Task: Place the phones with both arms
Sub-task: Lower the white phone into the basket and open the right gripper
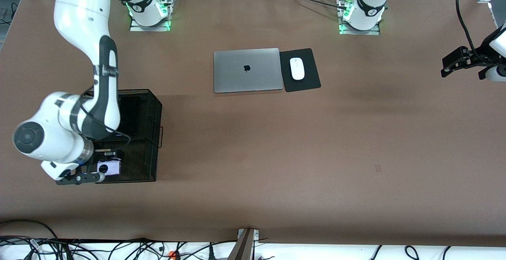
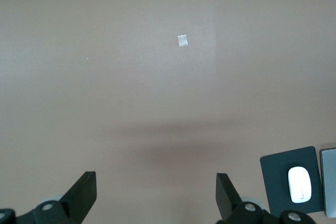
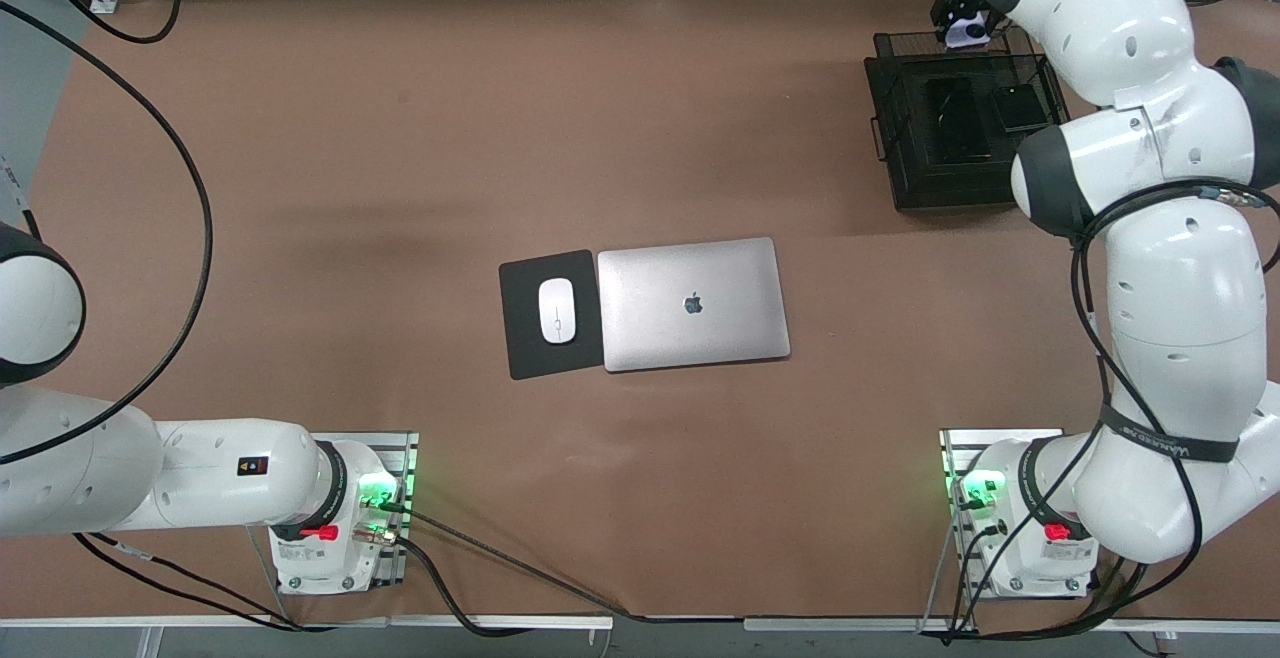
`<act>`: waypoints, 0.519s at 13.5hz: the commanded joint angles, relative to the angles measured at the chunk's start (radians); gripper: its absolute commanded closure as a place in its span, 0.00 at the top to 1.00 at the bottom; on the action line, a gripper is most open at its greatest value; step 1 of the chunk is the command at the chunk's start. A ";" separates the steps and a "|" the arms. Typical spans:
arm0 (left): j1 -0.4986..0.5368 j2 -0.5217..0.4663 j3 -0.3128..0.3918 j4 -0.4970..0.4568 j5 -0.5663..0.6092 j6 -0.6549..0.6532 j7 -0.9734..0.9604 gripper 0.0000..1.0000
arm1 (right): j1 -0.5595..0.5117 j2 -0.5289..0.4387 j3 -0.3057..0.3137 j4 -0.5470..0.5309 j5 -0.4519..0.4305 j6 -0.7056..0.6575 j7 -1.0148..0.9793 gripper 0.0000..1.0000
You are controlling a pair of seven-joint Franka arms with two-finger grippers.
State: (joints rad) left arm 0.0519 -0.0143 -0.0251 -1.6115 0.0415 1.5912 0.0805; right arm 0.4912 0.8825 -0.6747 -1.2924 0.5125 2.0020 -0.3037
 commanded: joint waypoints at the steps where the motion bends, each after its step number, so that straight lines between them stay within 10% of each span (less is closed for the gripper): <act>1: 0.003 0.011 -0.001 0.028 -0.011 -0.019 0.021 1.00 | -0.040 0.036 0.041 0.041 0.024 0.007 0.001 0.00; 3: 0.003 0.011 -0.002 0.027 -0.011 -0.019 0.021 1.00 | -0.040 0.050 0.043 0.038 0.037 0.009 0.005 0.00; 4: 0.003 0.011 -0.002 0.027 -0.011 -0.017 0.021 1.00 | -0.040 0.050 0.043 0.038 0.046 0.011 0.005 0.20; 5: 0.003 0.011 -0.002 0.027 -0.011 -0.017 0.021 1.00 | -0.040 0.050 0.043 0.038 0.049 0.009 0.023 0.77; 6: 0.003 0.011 -0.001 0.027 -0.011 -0.017 0.021 1.00 | -0.040 0.049 0.041 0.038 0.047 0.011 0.029 1.00; 7: 0.003 0.013 -0.002 0.028 -0.011 -0.017 0.021 1.00 | -0.040 0.047 0.041 0.039 0.049 0.011 0.028 1.00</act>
State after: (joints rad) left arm 0.0518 -0.0143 -0.0255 -1.6115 0.0415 1.5912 0.0813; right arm 0.4659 0.9263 -0.6395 -1.2827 0.5404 2.0214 -0.2866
